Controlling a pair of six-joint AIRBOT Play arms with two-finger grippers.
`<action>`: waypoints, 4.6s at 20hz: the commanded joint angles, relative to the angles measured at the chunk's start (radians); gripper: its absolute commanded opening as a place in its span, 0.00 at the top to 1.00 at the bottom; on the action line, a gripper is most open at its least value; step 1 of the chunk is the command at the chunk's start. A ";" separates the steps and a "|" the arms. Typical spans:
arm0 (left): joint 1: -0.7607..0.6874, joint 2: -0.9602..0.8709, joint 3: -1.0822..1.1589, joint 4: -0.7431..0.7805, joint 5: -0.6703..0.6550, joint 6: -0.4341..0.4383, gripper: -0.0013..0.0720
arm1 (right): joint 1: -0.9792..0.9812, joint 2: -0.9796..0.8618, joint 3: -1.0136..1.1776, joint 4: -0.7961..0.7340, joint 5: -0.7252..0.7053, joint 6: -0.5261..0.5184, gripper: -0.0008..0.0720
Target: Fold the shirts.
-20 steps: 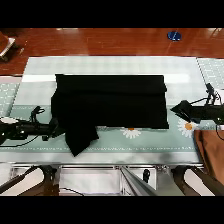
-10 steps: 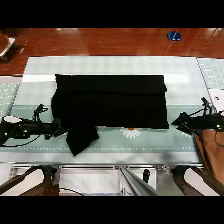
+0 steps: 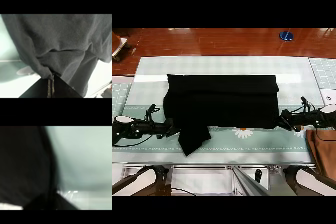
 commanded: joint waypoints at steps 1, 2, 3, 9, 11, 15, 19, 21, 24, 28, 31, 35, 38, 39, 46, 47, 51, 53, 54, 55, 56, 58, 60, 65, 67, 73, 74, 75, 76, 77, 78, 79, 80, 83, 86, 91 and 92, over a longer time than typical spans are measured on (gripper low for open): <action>0.000 0.001 0.030 -0.002 0.002 0.000 0.95 | 0.069 -0.011 0.038 0.050 -0.019 -0.034 0.92; 0.000 0.001 0.059 -0.002 0.002 0.000 0.95 | 0.092 -0.011 0.049 0.050 -0.019 -0.051 0.96; 0.000 0.001 0.095 -0.002 -0.001 -0.004 0.95 | 0.109 -0.011 0.066 0.050 -0.019 -0.063 0.96; -0.008 -0.012 0.401 -0.002 -0.020 -0.078 0.95 | 0.121 -0.033 0.285 0.023 0.003 -0.055 0.96; -0.023 -0.046 0.523 -0.001 -0.005 -0.133 0.95 | 0.121 -0.078 0.385 -0.003 0.003 -0.028 0.96; -0.108 -0.161 0.708 0.009 0.112 -0.190 0.95 | 0.121 -0.192 0.549 -0.001 -0.064 -0.001 0.96; -0.151 -0.369 0.890 0.011 0.118 -0.226 0.95 | 0.121 -0.355 0.721 0.010 -0.077 0.024 0.96; -0.151 -0.455 0.970 0.011 0.117 -0.261 0.95 | 0.121 -0.430 0.796 0.027 -0.074 0.030 0.96; -0.162 -0.560 1.047 0.010 0.084 -0.271 0.95 | 0.122 -0.532 0.879 0.102 -0.076 0.026 0.96; -0.193 -0.621 1.056 0.010 0.106 -0.224 0.58 | 0.122 -0.613 0.899 0.150 -0.085 0.008 0.72; -0.195 -0.621 1.103 0.059 0.035 -0.205 0.29 | 0.098 -0.619 0.900 0.132 -0.042 0.007 0.41; -0.109 -0.558 1.215 0.294 -0.116 -0.336 0.29 | -0.042 -0.553 0.920 0.096 0.101 0.007 0.41; -0.064 -0.418 1.098 0.282 -0.092 -0.197 0.29 | -0.087 -0.526 0.897 -0.100 0.187 0.072 0.41; -0.061 -0.362 1.012 0.238 -0.058 -0.163 0.29 | -0.077 -0.526 0.865 -0.131 0.178 0.079 0.41; -0.173 -0.050 0.550 0.014 0.108 -0.023 0.29 | -0.019 -0.577 0.793 0.090 -0.022 0.039 0.41; -0.194 -0.047 0.550 0.014 0.106 -0.024 0.29 | -0.011 -0.595 0.793 0.113 -0.018 0.026 0.41; -0.279 -0.051 0.551 0.007 0.158 -0.026 0.29 | 0.053 -0.640 0.793 0.141 0.001 -0.013 0.41; -0.316 -0.055 0.551 0.006 0.198 -0.027 0.29 | 0.091 -0.643 0.793 0.140 -0.005 -0.020 0.43; -0.332 -0.058 0.551 0.006 0.215 -0.027 0.29 | 0.107 -0.643 0.797 0.140 -0.005 -0.021 0.47; -0.349 -0.062 0.551 0.005 0.223 -0.026 0.29 | 0.121 -0.643 0.803 0.140 -0.002 -0.029 0.67; -0.361 -0.065 0.552 0.006 0.223 -0.026 0.29 | 0.129 -0.642 0.816 0.140 0.016 -0.041 0.96; -0.374 -0.067 0.551 0.005 0.218 -0.026 0.37 | 0.125 -0.625 0.849 0.131 0.080 -0.042 0.96; -0.375 -0.066 0.552 0.005 0.198 -0.025 0.94 | 0.109 -0.552 0.850 0.056 0.132 -0.026 0.96; -0.471 -0.068 0.551 -0.006 0.202 -0.026 0.95 | 0.106 -0.147 0.646 -0.210 0.182 -0.013 0.96; -0.567 -0.074 0.551 -0.006 0.267 -0.068 0.95 | 0.106 0.076 0.489 -0.212 0.153 -0.013 0.96; -0.846 -0.246 0.701 -0.043 0.394 -0.192 0.95 | 0.110 0.633 0.216 -0.178 0.242 0.103 0.96; -0.880 -0.294 0.750 -0.043 0.392 -0.215 0.95 | 0.110 0.695 0.208 -0.178 0.263 0.124 0.96; -0.912 -0.349 0.807 -0.043 0.375 -0.238 0.95 | 0.110 0.744 0.208 -0.175 0.278 0.137 0.96; -0.943 -0.404 0.867 -0.043 0.348 -0.254 0.95 | 0.110 0.785 0.208 -0.175 0.292 0.153 0.96; -0.970 -0.455 0.919 -0.043 0.319 -0.267 0.95 | 0.110 0.820 0.208 -0.174 0.315 0.166 0.96; -1.002 -0.506 0.970 -0.043 0.286 -0.274 0.95 | 0.110 0.847 0.208 -0.174 0.340 0.172 0.96; -1.033 -0.550 1.008 -0.043 0.254 -0.273 0.95 | 0.110 0.865 0.208 -0.171 0.355 0.177 0.96; -1.065 -0.587 1.039 -0.043 0.214 -0.274 0.95 | 0.110 0.879 0.208 -0.158 0.360 0.177 0.96; -1.173 -0.662 1.073 -0.062 0.156 -0.274 0.95 | 0.110 0.883 0.208 -0.077 0.343 0.165 0.96; -1.270 -0.690 1.073 -0.080 0.149 -0.274 0.95 | 0.110 0.881 0.208 -0.034 0.292 0.161 0.96; -1.185 -0.667 1.122 -0.071 0.071 -0.272 0.95 | 0.110 0.830 0.211 0.020 0.285 0.114 0.96; -1.125 -0.644 1.121 -0.071 0.057 -0.275 0.95 | 0.110 0.812 0.211 0.045 0.284 0.097 0.96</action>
